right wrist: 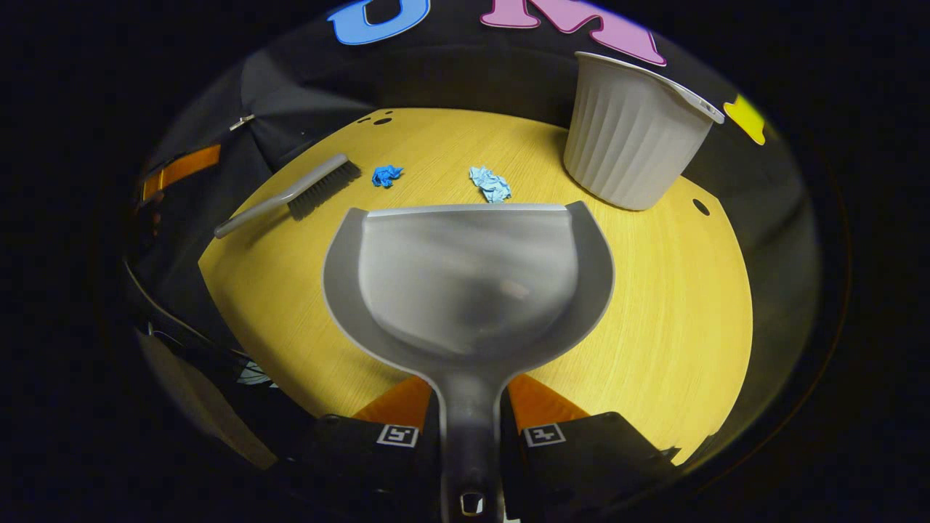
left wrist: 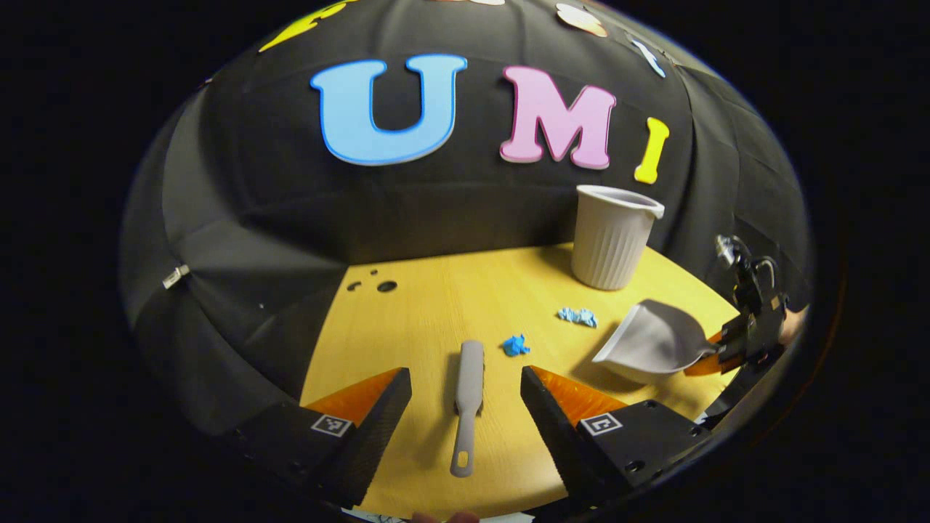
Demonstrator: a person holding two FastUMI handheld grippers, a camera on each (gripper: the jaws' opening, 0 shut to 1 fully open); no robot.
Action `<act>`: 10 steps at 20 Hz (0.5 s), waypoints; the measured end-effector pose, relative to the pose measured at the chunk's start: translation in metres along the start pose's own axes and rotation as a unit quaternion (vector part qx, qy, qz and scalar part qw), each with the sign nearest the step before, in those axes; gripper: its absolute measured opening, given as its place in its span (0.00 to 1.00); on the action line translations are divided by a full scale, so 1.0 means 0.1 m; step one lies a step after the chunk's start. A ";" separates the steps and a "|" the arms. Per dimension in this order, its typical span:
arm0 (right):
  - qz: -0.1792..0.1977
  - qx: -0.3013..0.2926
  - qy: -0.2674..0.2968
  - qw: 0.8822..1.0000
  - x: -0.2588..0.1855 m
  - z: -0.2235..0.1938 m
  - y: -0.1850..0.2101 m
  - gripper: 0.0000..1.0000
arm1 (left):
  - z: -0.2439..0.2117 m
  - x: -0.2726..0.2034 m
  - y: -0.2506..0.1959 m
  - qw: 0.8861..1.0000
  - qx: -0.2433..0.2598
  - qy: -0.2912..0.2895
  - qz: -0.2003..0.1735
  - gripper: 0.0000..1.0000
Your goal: Pick up the small broom and dustpan from the desktop, sweep the trash into the dustpan with the broom, and then empty the trash into the garbage bin.
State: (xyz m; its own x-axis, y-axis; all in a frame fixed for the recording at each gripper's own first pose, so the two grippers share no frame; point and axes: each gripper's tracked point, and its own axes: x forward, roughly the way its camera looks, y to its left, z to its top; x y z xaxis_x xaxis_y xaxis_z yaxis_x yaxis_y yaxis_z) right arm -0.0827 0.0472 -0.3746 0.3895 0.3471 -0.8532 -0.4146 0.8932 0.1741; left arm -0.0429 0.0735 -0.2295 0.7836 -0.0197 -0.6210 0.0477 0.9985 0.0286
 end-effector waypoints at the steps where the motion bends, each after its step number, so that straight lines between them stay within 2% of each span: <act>1: -0.001 0.001 -0.003 1.000 -0.02 0.02 -0.04 0.37 | -0.12 0.10 -0.01 0.999 0.000 0.031 -0.010 0.98; 4: -0.006 0.004 -0.011 1.000 -0.06 0.05 -0.14 0.37 | -0.47 0.40 -0.02 0.994 0.013 0.106 -0.022 0.98; 10: -0.013 0.012 -0.013 1.000 -0.07 0.01 -0.20 0.37 | -0.94 0.86 0.00 0.980 0.031 0.197 -0.021 0.99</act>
State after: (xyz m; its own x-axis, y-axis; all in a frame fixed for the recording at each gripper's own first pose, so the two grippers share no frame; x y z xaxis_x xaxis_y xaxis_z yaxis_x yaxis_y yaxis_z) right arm -0.0767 0.0274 -0.3716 0.4203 0.3311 -0.8448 -0.3851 0.9081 0.1643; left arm -0.0339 0.0768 -0.3562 0.4813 -0.0276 -0.8761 0.1223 0.9918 0.0360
